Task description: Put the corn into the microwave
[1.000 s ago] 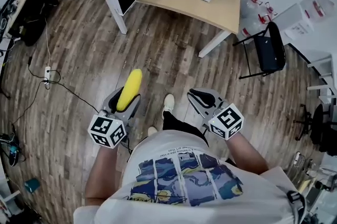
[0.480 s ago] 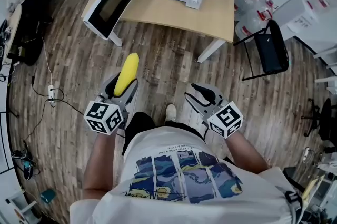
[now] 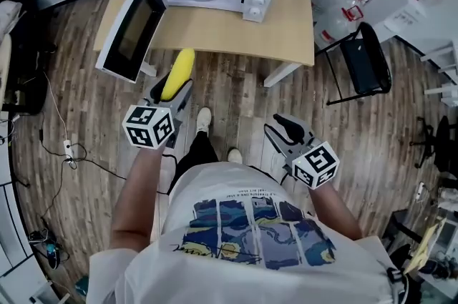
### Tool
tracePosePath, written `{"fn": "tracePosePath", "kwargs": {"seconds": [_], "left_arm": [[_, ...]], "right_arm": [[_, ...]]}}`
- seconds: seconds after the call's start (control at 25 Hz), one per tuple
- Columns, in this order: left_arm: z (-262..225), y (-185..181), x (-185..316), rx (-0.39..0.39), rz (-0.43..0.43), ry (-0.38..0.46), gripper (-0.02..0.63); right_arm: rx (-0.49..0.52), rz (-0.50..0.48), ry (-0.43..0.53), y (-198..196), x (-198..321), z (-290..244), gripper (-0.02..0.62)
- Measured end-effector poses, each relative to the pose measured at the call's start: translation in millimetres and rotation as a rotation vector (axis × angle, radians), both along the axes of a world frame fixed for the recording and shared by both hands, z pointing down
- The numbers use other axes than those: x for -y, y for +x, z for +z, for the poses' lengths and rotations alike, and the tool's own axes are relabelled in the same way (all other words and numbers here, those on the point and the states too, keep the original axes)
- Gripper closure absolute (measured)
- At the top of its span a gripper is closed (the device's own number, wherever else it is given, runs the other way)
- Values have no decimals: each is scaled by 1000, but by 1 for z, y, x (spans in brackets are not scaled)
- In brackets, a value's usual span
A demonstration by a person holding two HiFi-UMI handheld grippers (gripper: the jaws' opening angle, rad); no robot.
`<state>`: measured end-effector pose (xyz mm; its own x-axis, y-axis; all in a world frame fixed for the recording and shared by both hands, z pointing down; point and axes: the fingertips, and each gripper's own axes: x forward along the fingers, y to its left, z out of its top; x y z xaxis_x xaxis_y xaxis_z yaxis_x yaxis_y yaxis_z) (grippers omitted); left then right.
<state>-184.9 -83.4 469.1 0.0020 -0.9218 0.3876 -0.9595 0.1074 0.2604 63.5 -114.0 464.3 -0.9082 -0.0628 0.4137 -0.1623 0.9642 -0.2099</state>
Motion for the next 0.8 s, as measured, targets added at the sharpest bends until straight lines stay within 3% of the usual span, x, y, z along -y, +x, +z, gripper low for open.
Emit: {"fn": "tracePosePath", "kwargs": {"seconds": [0.44,0.8], "left_arm": [[40,-128,173,98,107,-40,351],[89,-166,283,129,131,-82,351]], "right_arm": [[-19,256,0,-81,63,-24,474],[-73,533,-22,-65,70,-25,474]]}}
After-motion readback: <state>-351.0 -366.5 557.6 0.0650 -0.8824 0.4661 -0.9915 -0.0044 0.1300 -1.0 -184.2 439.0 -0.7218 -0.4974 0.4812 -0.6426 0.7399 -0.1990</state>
